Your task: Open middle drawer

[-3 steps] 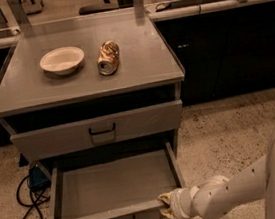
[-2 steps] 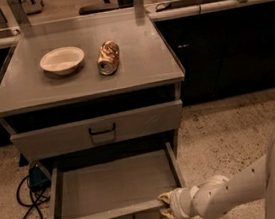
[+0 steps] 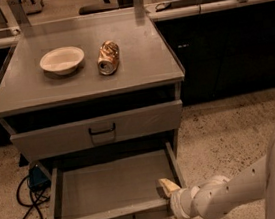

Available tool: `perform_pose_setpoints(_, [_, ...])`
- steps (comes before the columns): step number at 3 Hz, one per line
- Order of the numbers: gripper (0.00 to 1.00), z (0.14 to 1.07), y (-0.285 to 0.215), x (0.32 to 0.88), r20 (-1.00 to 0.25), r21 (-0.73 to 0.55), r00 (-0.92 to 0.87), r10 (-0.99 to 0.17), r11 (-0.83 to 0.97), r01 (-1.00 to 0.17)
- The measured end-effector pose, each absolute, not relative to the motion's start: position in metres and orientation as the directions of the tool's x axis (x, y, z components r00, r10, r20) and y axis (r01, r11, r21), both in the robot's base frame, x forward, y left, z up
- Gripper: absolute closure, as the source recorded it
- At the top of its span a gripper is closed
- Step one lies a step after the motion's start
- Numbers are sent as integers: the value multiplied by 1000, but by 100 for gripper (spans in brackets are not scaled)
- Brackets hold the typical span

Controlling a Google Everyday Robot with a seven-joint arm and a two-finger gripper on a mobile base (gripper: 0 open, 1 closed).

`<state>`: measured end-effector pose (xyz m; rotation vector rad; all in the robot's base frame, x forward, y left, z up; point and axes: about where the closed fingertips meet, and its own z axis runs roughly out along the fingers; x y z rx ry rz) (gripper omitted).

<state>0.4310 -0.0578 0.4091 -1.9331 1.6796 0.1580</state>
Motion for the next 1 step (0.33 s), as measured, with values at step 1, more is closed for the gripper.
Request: perform_pose_setpoints(1, [0,409,-58,431,-442,-336,205,-873,-51,-940])
